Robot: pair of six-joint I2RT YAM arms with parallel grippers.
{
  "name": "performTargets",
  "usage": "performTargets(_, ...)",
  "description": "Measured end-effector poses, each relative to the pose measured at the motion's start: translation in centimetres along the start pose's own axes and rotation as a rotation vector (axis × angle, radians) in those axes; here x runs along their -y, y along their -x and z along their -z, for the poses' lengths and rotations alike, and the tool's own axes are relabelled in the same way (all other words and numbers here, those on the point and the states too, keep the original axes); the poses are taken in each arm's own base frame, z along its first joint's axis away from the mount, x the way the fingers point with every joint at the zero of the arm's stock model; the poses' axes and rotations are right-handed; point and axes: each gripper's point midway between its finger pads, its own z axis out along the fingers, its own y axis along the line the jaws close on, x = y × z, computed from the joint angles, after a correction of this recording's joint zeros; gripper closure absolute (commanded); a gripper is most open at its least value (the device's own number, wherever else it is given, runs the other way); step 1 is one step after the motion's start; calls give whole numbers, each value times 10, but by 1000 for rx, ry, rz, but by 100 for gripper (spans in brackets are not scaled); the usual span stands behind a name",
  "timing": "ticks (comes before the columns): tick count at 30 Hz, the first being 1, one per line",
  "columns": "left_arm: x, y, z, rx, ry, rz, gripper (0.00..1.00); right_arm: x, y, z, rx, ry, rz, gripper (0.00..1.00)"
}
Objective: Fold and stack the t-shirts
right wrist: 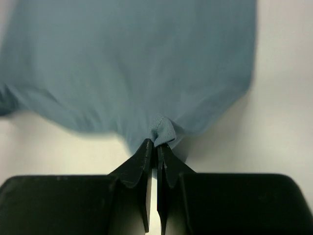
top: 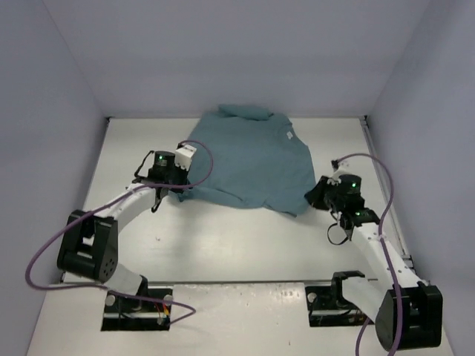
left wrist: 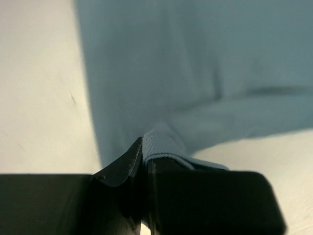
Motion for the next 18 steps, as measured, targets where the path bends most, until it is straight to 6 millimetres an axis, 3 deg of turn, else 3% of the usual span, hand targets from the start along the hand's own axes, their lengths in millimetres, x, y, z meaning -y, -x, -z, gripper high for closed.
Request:
performTargets(1,0,-21,-3,-63,0,2,100,8,-37,5,-94,-26,-42,100)
performTargets(2,0,-30,-1,-96,2,0,100,11,-58,13,-144,-47,-76,100)
performTargets(3,-3,-26,1,-91,14,-8,100,13,-64,22,-150,-67,-101,100)
performTargets(5,-13,0,8,-33,48,-30,100,8,-50,32,-82,-69,-119,100)
performTargets(9,-47,91,13,98,145,-99,100,5,-28,42,-6,-100,-169,100)
performTargets(14,-94,218,1,249,247,-142,100,18,-51,38,-91,-180,-248,100)
performTargets(18,-99,284,24,384,226,-147,100,17,-52,39,-91,-183,-274,100)
